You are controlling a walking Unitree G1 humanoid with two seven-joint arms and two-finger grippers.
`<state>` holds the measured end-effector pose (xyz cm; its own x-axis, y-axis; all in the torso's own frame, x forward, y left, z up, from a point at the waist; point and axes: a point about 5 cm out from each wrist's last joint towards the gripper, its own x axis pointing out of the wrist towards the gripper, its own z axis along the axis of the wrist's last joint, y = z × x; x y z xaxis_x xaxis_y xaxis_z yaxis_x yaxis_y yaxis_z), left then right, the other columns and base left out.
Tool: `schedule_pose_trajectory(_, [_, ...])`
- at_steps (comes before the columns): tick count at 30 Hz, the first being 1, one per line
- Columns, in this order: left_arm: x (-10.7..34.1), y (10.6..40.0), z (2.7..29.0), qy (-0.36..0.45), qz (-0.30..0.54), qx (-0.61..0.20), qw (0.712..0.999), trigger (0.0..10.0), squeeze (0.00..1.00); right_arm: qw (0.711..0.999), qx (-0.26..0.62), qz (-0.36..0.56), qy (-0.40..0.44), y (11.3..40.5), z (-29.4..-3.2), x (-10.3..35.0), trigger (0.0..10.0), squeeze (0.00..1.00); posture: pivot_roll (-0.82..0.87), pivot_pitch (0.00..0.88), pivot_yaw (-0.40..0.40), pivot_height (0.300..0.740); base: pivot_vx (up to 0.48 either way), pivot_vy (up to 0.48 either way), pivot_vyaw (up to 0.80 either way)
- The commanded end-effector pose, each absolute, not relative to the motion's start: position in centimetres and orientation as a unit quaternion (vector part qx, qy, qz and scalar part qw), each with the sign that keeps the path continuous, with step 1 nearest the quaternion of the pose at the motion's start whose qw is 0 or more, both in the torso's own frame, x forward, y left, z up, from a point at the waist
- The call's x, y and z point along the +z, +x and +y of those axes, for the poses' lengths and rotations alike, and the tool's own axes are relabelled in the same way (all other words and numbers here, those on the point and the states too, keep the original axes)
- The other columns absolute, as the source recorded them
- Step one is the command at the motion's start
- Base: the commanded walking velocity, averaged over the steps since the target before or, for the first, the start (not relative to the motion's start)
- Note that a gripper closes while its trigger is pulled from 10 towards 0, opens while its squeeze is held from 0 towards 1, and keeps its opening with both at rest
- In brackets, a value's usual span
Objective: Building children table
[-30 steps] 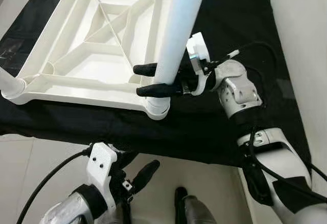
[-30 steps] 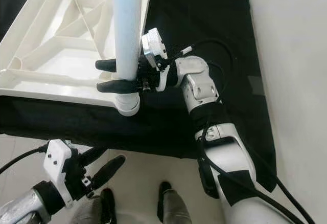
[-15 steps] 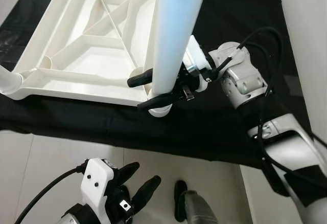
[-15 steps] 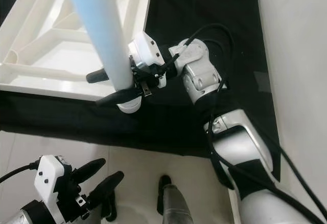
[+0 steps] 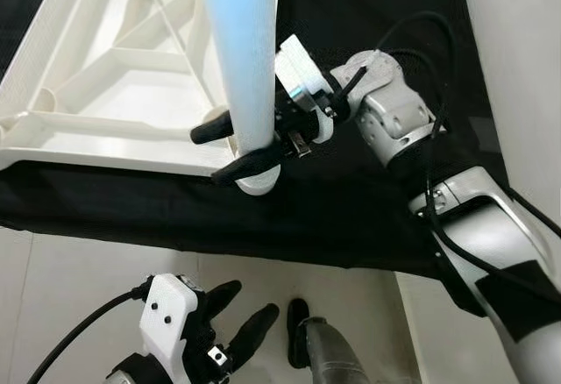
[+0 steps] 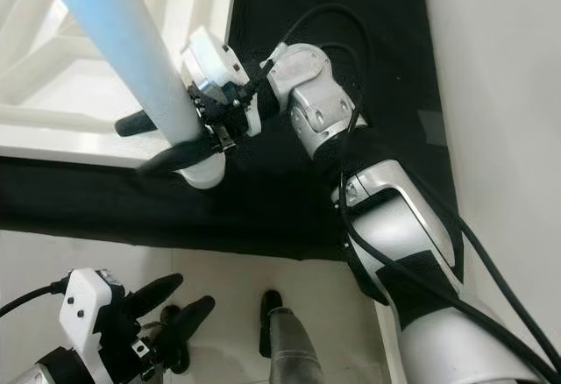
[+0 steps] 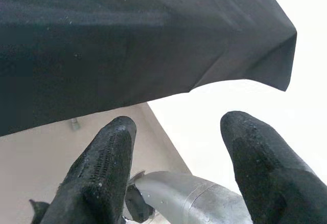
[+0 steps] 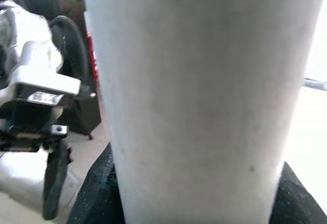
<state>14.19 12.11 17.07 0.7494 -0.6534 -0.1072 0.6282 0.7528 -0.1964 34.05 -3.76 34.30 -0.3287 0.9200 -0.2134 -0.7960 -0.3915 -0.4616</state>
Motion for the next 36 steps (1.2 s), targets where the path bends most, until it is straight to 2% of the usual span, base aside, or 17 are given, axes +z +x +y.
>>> schedule_pose_trajectory(1, [16.8, 13.8, 11.8, -0.091, 0.097, -0.349, 0.928, 10.0, 0.00, 0.562, 0.803, -0.107, -0.167, 35.0, -4.6, 32.5, 10.0, 0.00, 0.11, 0.516, -0.092, 0.740, 0.000, 0.000, 0.00])
schedule_pose_trajectory(7, [16.9, 14.0, 11.7, -0.092, 0.096, -0.349, 0.928, 10.0, 0.00, 0.578, 0.794, -0.114, -0.154, 35.5, -4.6, 32.0, 10.0, 0.00, 0.11, 0.515, -0.092, 0.740, 0.000, 0.000, 0.00])
schedule_pose_trajectory(8, [16.9, 14.0, 11.6, -0.093, 0.095, -0.349, 0.928, 10.0, 0.00, 0.599, 0.778, -0.117, -0.148, 35.8, -4.5, 31.9, 10.0, 0.00, 0.11, 0.514, -0.092, 0.740, 0.000, 0.000, 0.00])
schedule_pose_trajectory(9, [16.9, 14.0, 11.6, -0.093, 0.095, -0.349, 0.928, 10.0, 0.00, 0.599, 0.778, -0.117, -0.148, 35.8, -4.5, 31.9, 10.0, 0.00, 0.11, 0.514, -0.092, 0.740, 0.000, 0.000, 0.00])
schedule_pose_trajectory(10, [16.9, 14.1, 11.6, -0.093, 0.095, -0.349, 0.928, 10.0, 0.00, 0.629, 0.754, -0.121, -0.145, 36.2, -4.5, 31.5, 10.0, 0.00, 0.11, 0.510, -0.086, 0.740, 0.000, 0.000, 0.00])
schedule_pose_trajectory(12, [16.9, 14.2, 11.6, -0.093, 0.094, -0.349, 0.928, 10.0, 0.00, 0.670, 0.719, -0.128, -0.134, 36.8, -4.7, 31.2, 10.0, 0.00, 0.10, 0.508, -0.083, 0.740, 0.000, 0.000, 0.00])
schedule_pose_trajectory(18, [16.9, 14.4, 12.0, -0.091, 0.093, -0.350, 0.928, 10.0, 0.00, 0.676, 0.714, -0.152, -0.100, 36.9, -5.6, 31.7, 10.0, 0.00, 0.11, 0.502, -0.079, 0.740, 0.000, 0.000, 0.00])
schedule_pose_trajectory(20, [17.0, 14.5, 12.0, -0.091, 0.093, -0.350, 0.928, 10.0, 0.00, 0.665, 0.723, -0.158, -0.097, 36.7, -6.1, 31.8, 10.0, 0.00, 0.11, 0.502, -0.079, 0.740, 0.000, 0.000, 0.00])
schedule_pose_trajectory(21, [16.9, 14.5, 11.9, -0.091, 0.093, -0.351, 0.927, 10.0, 0.00, 0.650, 0.736, -0.161, -0.098, 36.6, -6.5, 31.9, 10.0, 0.00, 0.11, 0.500, -0.076, 0.740, 0.000, 0.000, 0.00])
schedule_pose_trajectory(25, [16.9, 14.5, 11.9, -0.091, 0.093, -0.351, 0.927, 10.0, 0.00, 0.650, 0.736, -0.161, -0.098, 36.6, -6.5, 31.9, 10.0, 0.00, 0.11, 0.500, -0.076, 0.740, 0.000, 0.000, 0.00])
schedule_pose_trajectory(26, [16.8, 14.7, 11.7, -0.091, 0.094, -0.352, 0.927, 10.0, 0.00, 0.626, 0.756, -0.163, -0.102, 36.3, -7.1, 32.2, 10.0, 0.00, 0.10, 0.495, -0.074, 0.740, 0.000, 0.000, 0.00])
schedule_pose_trajectory(30, [16.8, 14.7, 11.6, -0.091, 0.094, -0.352, 0.927, 10.0, 0.00, 0.624, 0.757, -0.164, -0.104, 36.3, -7.1, 32.4, 10.0, 0.00, 0.10, 0.495, -0.074, 0.740, 0.000, 0.000, 0.00])
schedule_pose_trajectory(32, [16.8, 14.8, 11.6, -0.092, 0.094, -0.352, 0.927, 10.0, 0.00, 0.633, 0.748, -0.165, -0.113, 36.4, -6.9, 32.4, 10.0, 0.00, 0.10, 0.492, -0.075, 0.740, 0.000, 0.000, 0.00])
schedule_pose_trajectory(36, [16.8, 14.9, 11.6, -0.094, 0.094, -0.351, 0.927, 10.0, 0.00, 0.701, 0.675, -0.165, -0.160, 37.3, -5.5, 31.7, 10.0, 0.00, 0.10, 0.491, -0.081, 0.740, 0.000, 0.000, 0.00])
